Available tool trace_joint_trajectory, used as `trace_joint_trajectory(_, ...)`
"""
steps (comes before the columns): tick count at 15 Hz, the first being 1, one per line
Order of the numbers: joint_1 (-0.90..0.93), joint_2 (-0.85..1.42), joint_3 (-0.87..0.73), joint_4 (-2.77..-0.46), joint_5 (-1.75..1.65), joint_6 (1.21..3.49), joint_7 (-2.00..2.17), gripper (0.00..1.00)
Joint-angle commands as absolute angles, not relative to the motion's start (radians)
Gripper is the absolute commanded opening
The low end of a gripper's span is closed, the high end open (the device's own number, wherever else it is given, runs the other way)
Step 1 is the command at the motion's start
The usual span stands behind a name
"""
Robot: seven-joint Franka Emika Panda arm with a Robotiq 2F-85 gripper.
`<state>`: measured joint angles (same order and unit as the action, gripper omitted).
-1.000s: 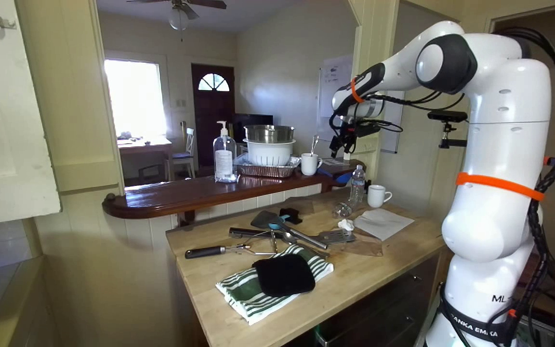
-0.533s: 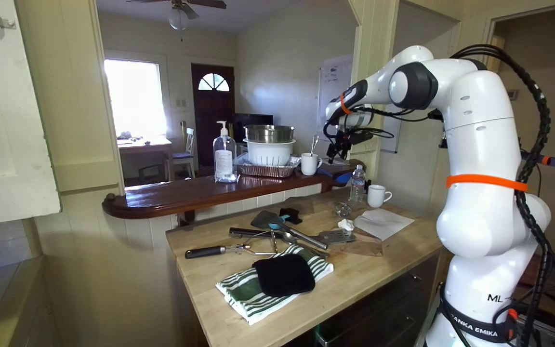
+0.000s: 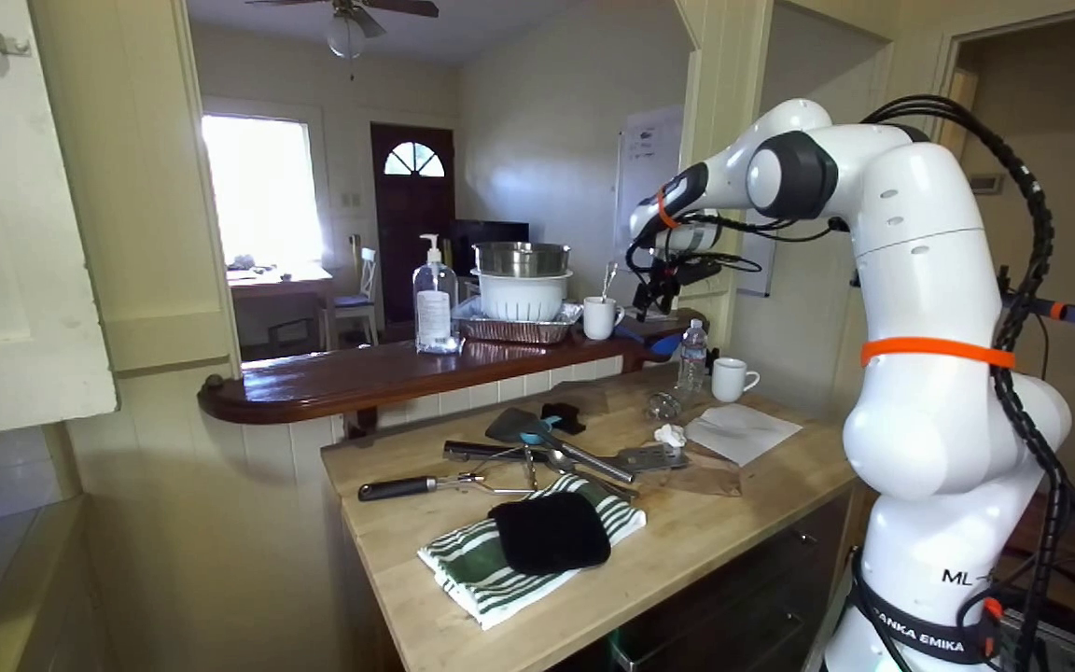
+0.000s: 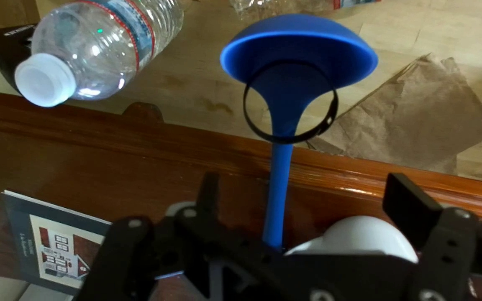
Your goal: Move the spatula closer
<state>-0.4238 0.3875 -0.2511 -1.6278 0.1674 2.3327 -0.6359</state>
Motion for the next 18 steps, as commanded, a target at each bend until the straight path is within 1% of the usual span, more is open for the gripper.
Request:
trace_joint_trajectory(1,-0.462,0.425,-0.203,-1.602,0.187,2.365,-0.665,1.0)
trace_joint_trajectory(12,-0.555,0.548,-0.097,-1.558,0.259,2.504,-0.714,0.99)
trace_joint_trajectory(13,-0.561,0.555,-0.09,-1.555,0.262,2.509,-0.716,0.92)
trace_joint_trajectory(16,-0.576,0.57,-0.072,-1.546,0.262,2.511,-0.724,0.66)
trace_joint_trajectory(17,-0.578,0.575,-0.068,-1.542,0.26,2.512,-0.722,0.59)
trace_joint_trajectory(18,-0.581,0.578,-0.065,-1.54,0.259,2.51,-0.722,0.56)
